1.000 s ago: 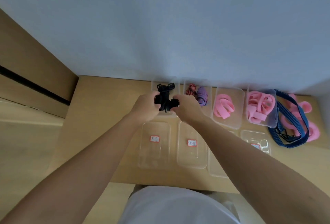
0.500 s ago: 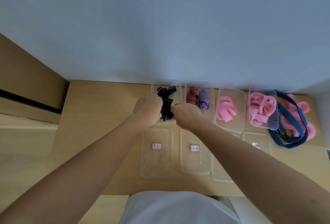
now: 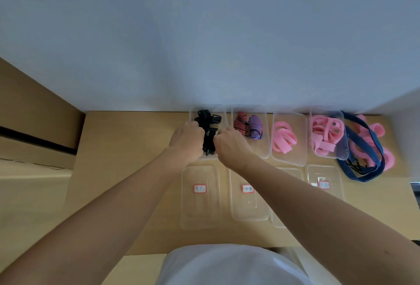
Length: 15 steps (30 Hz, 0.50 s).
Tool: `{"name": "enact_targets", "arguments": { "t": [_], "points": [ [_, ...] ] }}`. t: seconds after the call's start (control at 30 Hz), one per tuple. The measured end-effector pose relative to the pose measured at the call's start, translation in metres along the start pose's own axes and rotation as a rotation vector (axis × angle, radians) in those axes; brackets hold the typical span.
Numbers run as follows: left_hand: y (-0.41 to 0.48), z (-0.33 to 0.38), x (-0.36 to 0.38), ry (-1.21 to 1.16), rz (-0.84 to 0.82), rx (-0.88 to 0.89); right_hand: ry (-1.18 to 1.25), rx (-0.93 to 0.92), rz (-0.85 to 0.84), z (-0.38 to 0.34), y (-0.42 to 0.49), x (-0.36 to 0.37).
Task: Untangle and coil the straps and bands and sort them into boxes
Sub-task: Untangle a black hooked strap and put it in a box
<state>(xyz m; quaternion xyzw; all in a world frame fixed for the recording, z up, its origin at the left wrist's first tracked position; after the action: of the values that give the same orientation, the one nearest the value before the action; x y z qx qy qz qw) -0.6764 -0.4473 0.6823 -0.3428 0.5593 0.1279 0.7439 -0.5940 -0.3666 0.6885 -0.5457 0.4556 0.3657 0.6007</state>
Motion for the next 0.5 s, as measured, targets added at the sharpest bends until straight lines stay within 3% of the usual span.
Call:
{"name": "enact_targets", "arguments": {
  "t": [0.2,0.5],
  "points": [
    [0.0,-0.004,-0.019,-0.22,0.132,-0.024,0.059,0.059,0.155,0.004,-0.01,0.004],
    [0.025,0.002,-0.012,-0.037,0.112,0.057,0.018,0.148,0.106,0.002,-0.017,0.007]
  ]
}}
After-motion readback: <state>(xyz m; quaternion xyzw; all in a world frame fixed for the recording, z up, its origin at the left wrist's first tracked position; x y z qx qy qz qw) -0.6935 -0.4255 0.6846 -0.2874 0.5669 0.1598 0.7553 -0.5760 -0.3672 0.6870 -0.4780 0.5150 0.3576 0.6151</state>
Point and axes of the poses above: each hand's wrist, its own y-axis towards the middle knuckle, its own x-axis out of the palm, z = x × y, the point moved 5 cm from there along y, towards the middle knuckle, and after that the axes turned 2 degrees about -x, right-handed, at the moved point
